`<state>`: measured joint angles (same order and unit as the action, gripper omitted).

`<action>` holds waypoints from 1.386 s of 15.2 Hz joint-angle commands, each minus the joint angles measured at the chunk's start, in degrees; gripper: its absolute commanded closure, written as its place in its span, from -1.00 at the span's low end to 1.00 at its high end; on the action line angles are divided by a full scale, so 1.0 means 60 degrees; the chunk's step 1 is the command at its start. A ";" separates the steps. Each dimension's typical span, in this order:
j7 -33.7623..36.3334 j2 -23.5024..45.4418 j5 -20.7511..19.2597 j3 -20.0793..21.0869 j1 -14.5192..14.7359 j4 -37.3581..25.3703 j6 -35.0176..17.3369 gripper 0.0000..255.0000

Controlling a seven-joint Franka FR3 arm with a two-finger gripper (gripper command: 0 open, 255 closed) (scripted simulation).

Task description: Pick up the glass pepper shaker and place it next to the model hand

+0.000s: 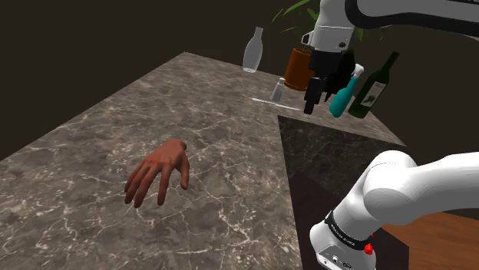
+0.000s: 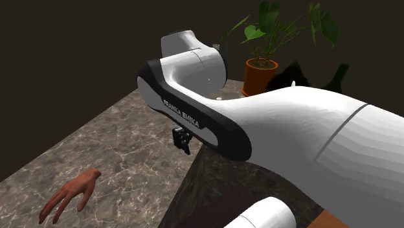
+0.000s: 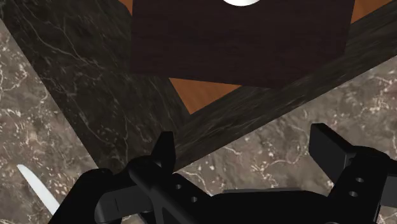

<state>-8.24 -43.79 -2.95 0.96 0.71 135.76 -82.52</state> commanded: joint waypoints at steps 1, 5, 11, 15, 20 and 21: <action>0.0000 0.0000 0.0000 0.0000 0.0000 0.0000 0.0000 -1.00; -0.0844 0.0711 -0.0435 -0.0771 -0.0218 -0.0275 -0.0823 -1.00; -0.2097 0.2060 -0.0745 -0.1886 -0.0426 -0.1046 -0.1976 -1.00; -0.2971 0.3118 -0.0676 -0.2597 -0.0491 -0.1796 -0.2635 -1.00; -0.4154 0.4608 -0.0226 -0.3439 -0.0533 -0.3006 -0.3269 -1.00; -0.4405 0.4929 -0.0082 -0.3598 -0.0545 -0.3286 -0.3362 -1.00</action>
<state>-33.06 -16.30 -4.27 -19.61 -2.52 117.89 -102.04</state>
